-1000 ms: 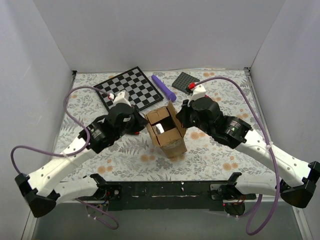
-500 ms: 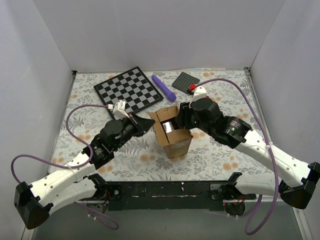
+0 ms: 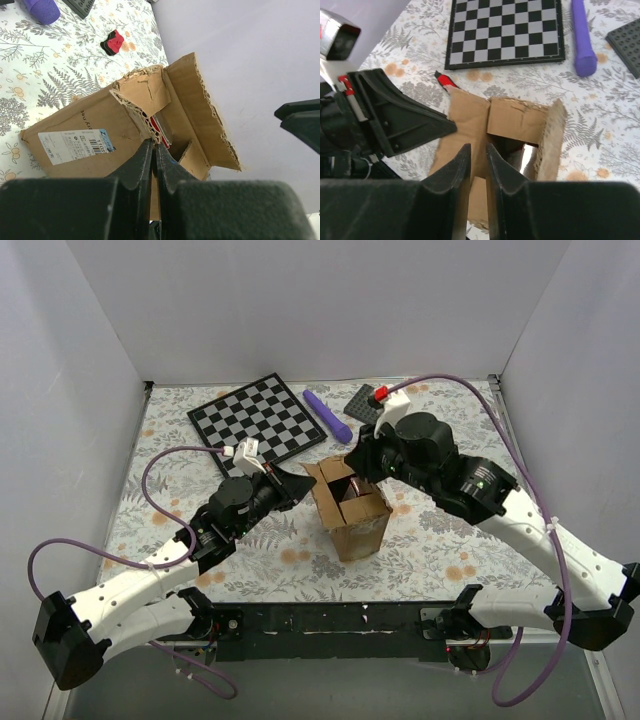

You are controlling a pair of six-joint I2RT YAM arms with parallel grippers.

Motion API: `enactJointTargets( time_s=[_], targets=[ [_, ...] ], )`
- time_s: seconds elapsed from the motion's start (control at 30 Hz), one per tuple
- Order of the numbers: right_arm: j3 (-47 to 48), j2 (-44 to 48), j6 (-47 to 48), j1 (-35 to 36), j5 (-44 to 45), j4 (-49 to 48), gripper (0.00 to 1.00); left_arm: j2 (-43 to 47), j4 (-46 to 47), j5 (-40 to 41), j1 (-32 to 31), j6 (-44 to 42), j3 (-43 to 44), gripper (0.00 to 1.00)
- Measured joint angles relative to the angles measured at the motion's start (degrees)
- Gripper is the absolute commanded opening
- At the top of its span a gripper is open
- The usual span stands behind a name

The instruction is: Unpack the express box

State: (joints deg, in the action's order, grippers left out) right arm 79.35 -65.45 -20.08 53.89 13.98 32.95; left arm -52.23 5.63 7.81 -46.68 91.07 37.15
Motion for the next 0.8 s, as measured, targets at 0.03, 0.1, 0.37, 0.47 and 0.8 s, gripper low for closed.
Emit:
enactJointTargets(
  time_s=[0.03, 0.1, 0.37, 0.47, 0.8],
  targets=[
    [1.57, -1.22, 0.7, 0.0, -1.03, 0.17, 0.14, 0.0, 0.02, 0.0, 0.02, 0.02, -0.02, 0.0],
    [4.55, -4.15, 1.4, -0.02, -2.27, 1.38, 0.11, 0.02, 0.02, 0.0, 0.0, 0.11, -0.02, 0.0],
    [0.0, -10.34, 2.71, -4.09, -3.74, 7.91, 0.14, 0.98, 1.16, 0.35, 0.02, 0.85, -1.7, 0.0],
    [-1.05, -9.16, 2.78, -6.86, -4.31, 7.72, 0.15, 1.11, 2.05, 0.31, -0.02, 1.42, -2.86, 0.0],
    [-7.45, -3.13, 3.34, -10.38, -3.91, 6.36, 0.15, 2.27, 4.44, 0.72, 0.0, 3.48, -5.92, 0.0]
  ],
)
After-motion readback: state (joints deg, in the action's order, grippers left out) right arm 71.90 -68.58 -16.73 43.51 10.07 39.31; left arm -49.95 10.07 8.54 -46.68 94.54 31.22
